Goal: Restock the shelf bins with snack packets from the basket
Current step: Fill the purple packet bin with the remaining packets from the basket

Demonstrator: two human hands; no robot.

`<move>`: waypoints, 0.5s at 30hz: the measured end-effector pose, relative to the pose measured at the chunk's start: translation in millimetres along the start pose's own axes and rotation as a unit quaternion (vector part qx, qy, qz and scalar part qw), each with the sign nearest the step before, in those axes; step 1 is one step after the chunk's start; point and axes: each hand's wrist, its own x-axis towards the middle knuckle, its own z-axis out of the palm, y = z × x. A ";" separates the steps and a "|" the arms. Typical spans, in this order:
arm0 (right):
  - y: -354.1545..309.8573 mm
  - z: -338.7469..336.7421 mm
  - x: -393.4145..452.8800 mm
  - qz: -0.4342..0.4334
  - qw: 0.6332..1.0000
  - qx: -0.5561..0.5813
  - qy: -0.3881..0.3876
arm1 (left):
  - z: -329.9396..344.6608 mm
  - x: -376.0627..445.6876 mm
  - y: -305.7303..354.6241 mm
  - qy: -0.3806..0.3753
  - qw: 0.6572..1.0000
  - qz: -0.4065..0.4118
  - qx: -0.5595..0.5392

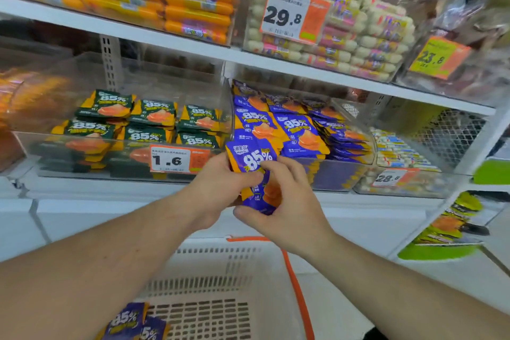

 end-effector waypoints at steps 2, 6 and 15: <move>0.7 -6.6 10.8 0.004 1.000 -0.014 0.024 | 10.3 10.6 8.7 -0.005 1.000 0.015 -0.007; 19.3 -33.4 41.2 0.017 0.996 -0.068 0.056 | 12.5 42.1 21.5 0.111 0.944 0.195 0.242; 103.2 -67.0 149.0 0.124 0.962 -0.242 0.028 | 6.2 131.1 30.6 0.158 0.746 0.186 0.620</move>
